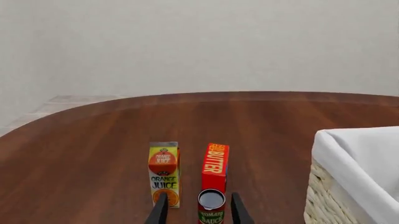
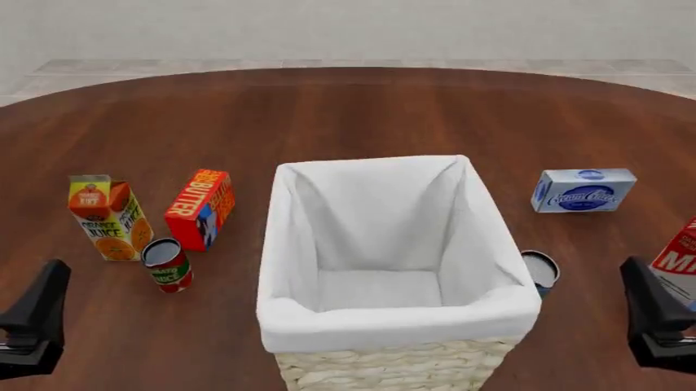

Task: Pick up the alphabet soup and the tomato sauce, and put them in the basket.

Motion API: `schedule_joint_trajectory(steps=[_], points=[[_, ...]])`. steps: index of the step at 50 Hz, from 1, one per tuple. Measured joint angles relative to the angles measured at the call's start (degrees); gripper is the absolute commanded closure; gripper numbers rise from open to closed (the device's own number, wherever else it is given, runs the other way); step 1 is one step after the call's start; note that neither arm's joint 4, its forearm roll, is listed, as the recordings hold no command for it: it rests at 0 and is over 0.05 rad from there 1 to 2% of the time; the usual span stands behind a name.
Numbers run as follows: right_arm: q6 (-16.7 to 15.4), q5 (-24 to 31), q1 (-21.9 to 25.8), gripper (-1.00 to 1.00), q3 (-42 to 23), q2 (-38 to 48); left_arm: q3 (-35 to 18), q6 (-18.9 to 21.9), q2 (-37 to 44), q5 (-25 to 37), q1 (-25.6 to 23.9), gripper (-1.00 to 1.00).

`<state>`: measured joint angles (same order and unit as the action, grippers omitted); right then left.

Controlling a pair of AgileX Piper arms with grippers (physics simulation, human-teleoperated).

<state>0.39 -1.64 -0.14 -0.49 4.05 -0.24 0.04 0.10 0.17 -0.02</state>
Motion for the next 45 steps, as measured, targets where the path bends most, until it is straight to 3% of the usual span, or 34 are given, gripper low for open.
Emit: schedule_joint_trajectory(steps=[29,45], points=[[-1.56,4.64,-0.73,-1.0,-10.96,6.26,-0.06,-0.36,-0.04,0.0,-0.1,-1.0],[-3.29,6.38,2.01,-1.0,-15.73,12.8,-0.02,-0.38,-0.06,-0.03,-0.15,-1.0]])
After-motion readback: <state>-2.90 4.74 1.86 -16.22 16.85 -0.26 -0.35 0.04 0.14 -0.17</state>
